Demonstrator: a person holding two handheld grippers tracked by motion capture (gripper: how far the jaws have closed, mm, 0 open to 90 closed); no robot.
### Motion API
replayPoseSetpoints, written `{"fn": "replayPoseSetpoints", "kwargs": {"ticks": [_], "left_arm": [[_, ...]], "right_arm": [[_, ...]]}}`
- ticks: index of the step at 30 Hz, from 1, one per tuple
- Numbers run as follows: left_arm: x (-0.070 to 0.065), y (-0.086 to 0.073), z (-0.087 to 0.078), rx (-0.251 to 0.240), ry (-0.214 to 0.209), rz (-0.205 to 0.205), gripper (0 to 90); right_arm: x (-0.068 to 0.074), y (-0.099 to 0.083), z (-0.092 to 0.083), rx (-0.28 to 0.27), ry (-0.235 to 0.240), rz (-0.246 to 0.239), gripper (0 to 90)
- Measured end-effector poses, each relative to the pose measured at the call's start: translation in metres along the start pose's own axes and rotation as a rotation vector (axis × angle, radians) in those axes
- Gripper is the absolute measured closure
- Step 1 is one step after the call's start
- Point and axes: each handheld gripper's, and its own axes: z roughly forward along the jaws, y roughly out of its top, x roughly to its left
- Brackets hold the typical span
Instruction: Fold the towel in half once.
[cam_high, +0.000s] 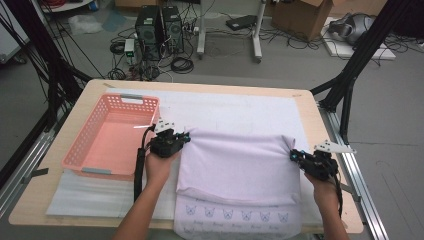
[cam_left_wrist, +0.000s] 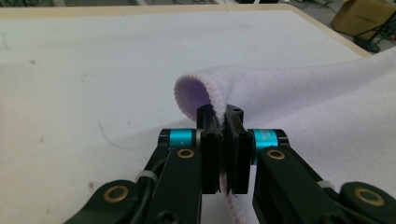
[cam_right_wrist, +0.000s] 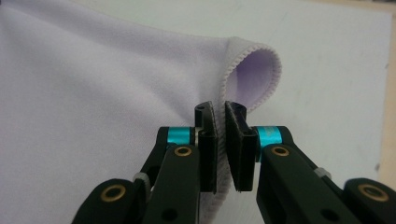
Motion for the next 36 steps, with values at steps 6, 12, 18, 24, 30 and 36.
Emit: {"fn": "replayPoseSetpoints", "kwargs": {"ticks": [6,12,18,24,30,36], "left_arm": [[0.009,0.020,0.015,-0.011,0.021,0.010,85.8],[0.018,0.020,0.025,-0.028,0.027,-0.011,85.7],[0.026,0.017,0.033,-0.045,0.031,-0.037,85.7],[0.027,0.010,0.039,0.007,0.026,-0.028,81.6],[0.019,-0.001,0.030,0.020,0.005,-0.024,52.7],[0.006,-0.014,0.018,0.001,-0.030,0.007,48.0]], "right_arm": [[-0.011,0.023,0.019,-0.027,-0.034,-0.007,83.8],[-0.018,0.033,0.036,-0.002,-0.057,0.000,83.7],[-0.021,0.043,0.048,-0.004,-0.076,-0.001,83.7],[-0.023,0.042,0.062,0.026,-0.101,0.023,81.0],[-0.025,0.035,0.065,0.056,-0.094,0.099,59.6],[-0.021,0.028,0.052,0.054,-0.061,0.111,54.1]]}}
